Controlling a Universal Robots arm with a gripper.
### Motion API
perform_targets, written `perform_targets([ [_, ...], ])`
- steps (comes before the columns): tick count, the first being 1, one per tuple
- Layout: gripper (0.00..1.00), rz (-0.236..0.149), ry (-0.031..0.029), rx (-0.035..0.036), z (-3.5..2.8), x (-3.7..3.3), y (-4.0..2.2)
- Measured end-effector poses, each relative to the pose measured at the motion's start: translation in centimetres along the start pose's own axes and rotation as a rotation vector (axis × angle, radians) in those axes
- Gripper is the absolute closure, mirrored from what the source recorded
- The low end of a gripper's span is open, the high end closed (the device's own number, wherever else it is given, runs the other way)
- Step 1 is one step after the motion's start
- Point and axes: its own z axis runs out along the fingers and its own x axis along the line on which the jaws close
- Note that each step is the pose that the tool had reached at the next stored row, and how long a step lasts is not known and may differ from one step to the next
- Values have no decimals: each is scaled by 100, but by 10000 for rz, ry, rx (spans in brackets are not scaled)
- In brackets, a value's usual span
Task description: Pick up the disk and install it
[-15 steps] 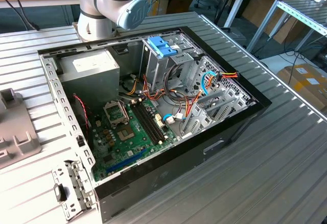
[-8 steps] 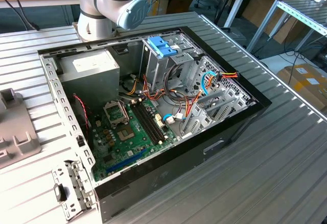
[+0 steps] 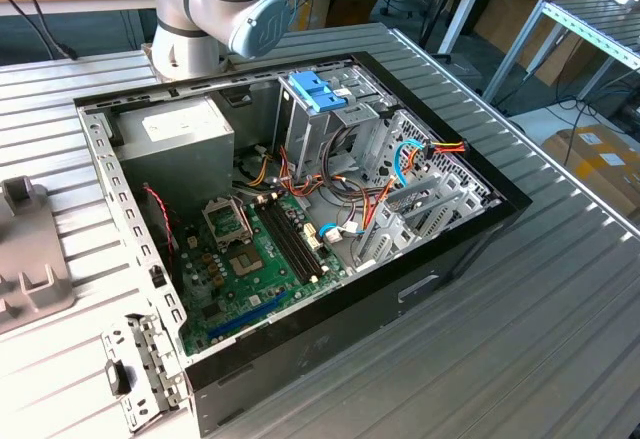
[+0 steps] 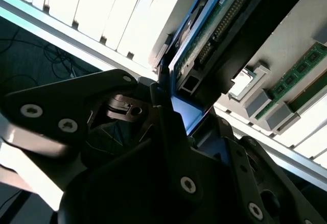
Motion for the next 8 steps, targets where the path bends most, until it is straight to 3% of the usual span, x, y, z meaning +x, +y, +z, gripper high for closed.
perform_targets([
  [8, 61, -156, 19, -19, -2, 0, 1],
])
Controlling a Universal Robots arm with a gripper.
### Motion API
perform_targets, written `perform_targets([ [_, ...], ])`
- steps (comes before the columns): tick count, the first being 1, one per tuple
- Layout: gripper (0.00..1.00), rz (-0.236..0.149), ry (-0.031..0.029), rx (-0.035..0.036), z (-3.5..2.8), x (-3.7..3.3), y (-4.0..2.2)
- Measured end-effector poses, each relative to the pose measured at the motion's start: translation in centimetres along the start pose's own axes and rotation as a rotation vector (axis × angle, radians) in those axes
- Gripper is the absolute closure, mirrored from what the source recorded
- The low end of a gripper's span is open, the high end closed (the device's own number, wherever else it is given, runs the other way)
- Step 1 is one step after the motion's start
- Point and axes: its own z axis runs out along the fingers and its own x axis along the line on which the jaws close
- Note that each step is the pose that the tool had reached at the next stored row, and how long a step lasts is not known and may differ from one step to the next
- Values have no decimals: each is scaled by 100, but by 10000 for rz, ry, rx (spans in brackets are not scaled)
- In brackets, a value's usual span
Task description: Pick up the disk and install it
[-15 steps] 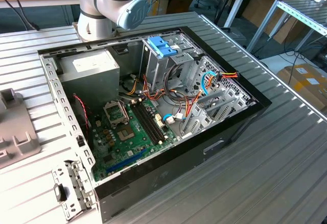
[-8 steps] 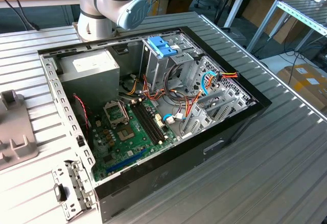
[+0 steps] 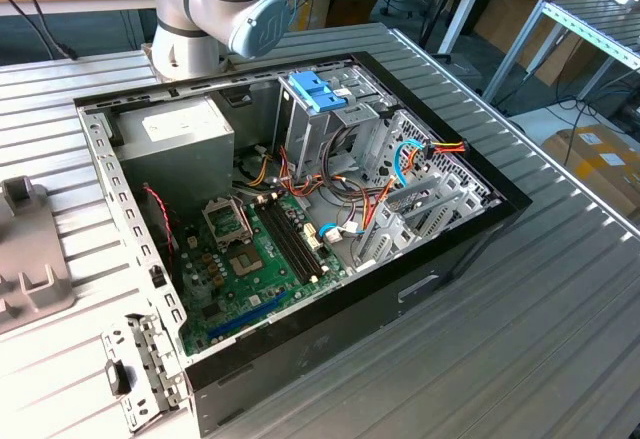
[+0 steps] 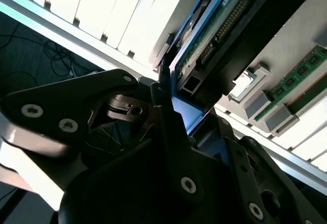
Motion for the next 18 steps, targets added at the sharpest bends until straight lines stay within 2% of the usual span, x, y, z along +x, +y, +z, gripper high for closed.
perform_targets([
  [14, 62, -2, 0, 1, 0, 0, 0],
  [18, 62, -2, 0, 1, -19, -2, 1],
])
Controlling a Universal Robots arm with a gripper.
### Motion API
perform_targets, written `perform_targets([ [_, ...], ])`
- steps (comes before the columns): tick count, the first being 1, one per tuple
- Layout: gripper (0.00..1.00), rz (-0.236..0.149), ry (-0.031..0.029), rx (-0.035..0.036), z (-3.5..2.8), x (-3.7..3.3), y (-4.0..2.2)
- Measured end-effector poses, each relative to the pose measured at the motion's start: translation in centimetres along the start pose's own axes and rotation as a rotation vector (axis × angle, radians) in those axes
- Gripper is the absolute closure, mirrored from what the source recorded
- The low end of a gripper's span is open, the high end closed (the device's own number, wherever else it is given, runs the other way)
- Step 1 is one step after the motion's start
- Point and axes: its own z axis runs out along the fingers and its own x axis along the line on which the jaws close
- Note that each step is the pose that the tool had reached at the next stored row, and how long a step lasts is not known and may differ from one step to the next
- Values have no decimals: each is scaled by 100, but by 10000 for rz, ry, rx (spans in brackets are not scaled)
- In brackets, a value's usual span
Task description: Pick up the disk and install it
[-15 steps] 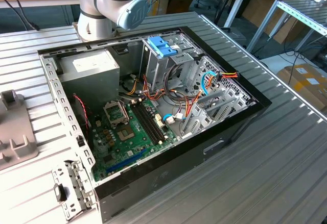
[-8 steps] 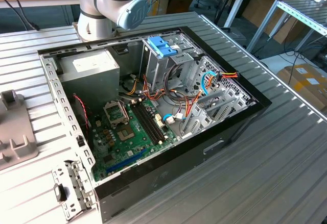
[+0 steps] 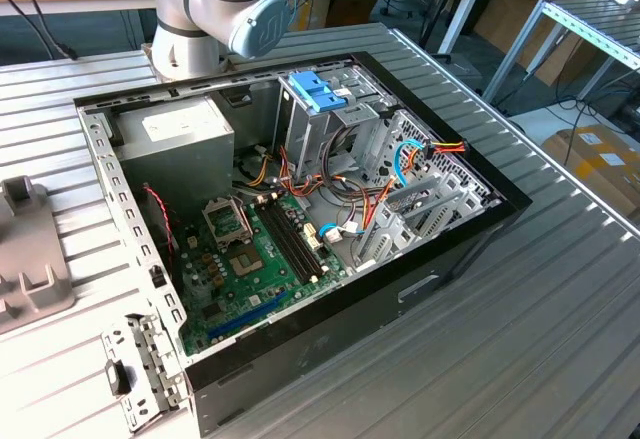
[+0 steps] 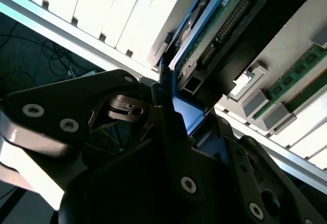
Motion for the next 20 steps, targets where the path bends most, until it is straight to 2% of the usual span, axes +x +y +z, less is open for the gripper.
perform_targets([
  [20, 63, 1, 0, -1, -64, -8, 5],
])
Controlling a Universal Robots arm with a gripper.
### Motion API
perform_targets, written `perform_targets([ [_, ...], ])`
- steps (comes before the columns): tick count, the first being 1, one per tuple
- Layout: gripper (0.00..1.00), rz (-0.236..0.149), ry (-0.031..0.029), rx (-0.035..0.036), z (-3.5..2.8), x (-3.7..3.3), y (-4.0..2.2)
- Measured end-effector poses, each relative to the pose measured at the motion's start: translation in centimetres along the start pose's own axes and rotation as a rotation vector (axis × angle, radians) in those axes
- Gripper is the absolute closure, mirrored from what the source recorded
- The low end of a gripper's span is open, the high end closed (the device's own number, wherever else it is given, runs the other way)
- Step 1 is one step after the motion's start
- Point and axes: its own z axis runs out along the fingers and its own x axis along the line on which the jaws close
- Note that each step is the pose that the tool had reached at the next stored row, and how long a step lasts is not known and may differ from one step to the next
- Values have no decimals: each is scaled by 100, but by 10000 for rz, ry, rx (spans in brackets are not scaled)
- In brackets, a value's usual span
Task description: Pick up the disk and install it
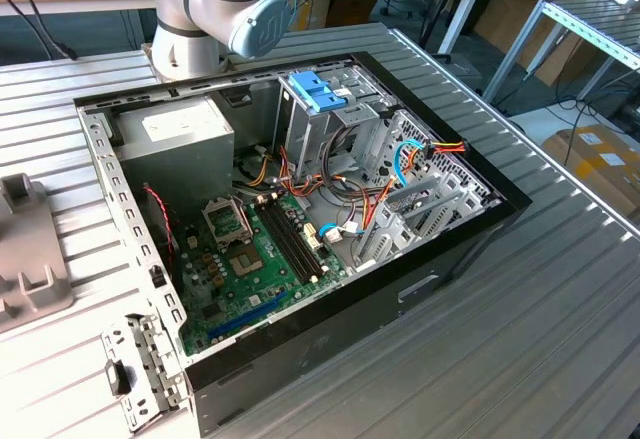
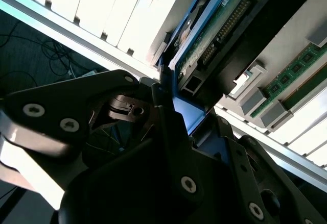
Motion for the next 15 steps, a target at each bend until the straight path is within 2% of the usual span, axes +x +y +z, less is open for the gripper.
perform_targets([
  [15, 63, 1, 0, -5, -48, 0, 3],
])
